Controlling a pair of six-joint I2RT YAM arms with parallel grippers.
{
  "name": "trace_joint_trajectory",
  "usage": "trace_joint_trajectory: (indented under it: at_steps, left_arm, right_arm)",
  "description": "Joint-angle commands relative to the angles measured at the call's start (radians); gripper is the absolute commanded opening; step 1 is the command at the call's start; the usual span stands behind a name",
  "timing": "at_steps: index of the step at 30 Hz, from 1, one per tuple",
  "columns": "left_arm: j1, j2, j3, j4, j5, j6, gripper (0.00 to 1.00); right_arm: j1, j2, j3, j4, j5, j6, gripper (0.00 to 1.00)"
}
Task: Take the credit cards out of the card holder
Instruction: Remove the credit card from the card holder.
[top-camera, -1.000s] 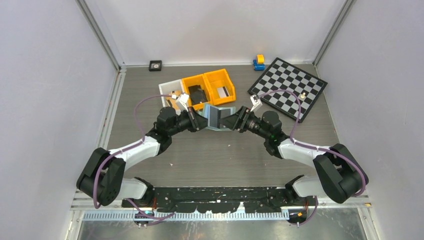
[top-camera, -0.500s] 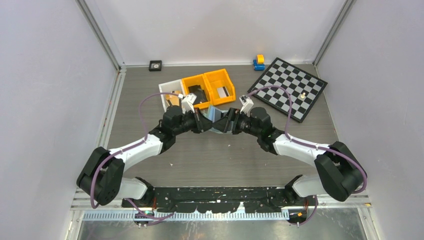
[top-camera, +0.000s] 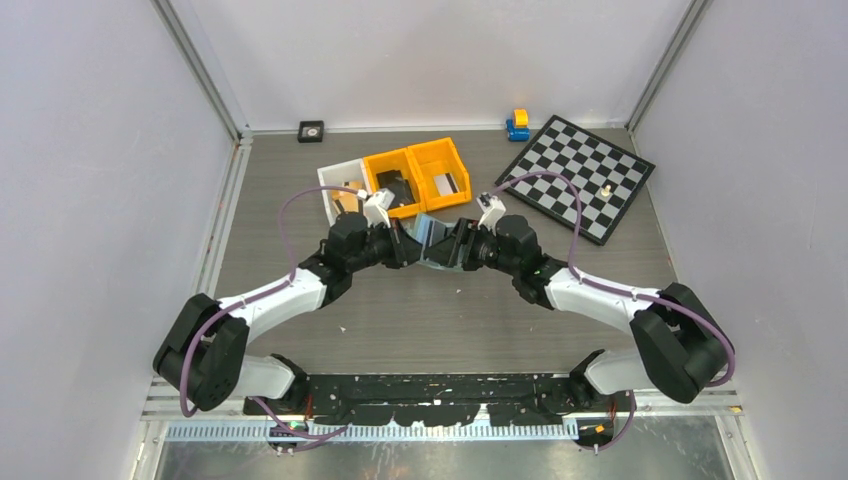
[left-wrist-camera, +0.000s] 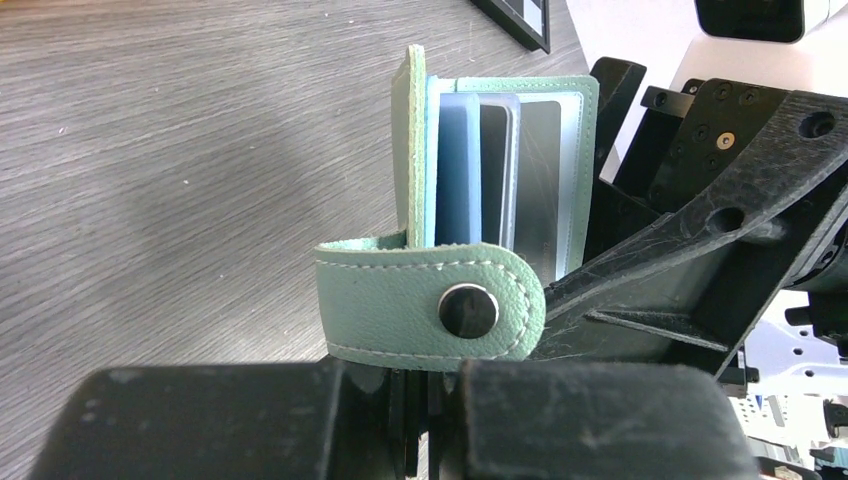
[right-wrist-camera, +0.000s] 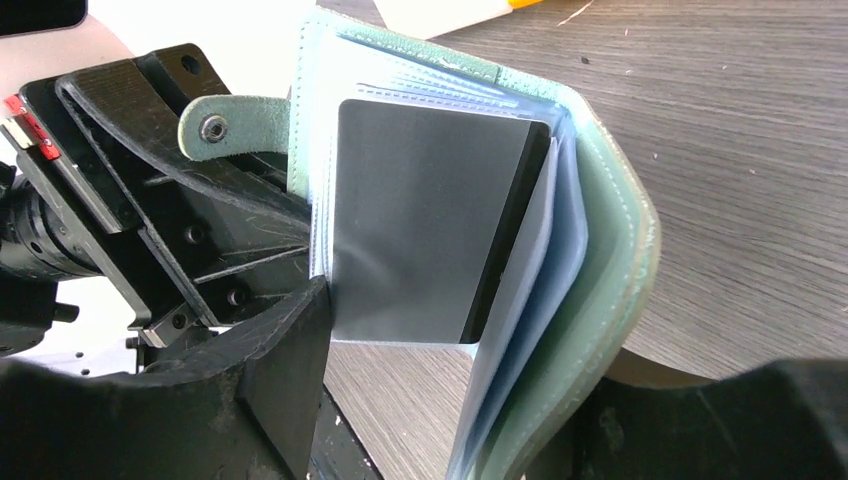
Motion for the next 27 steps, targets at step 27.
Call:
trace_joint_trajectory:
  at_steps: [27]
  left_arm:
    - [0.108, 0.003, -0.07, 0.349, 0.169, -0.199, 0.01]
  right_arm:
    - [-0.129, -0.022, -0.066, 0.176, -0.03, 0.13, 0.24]
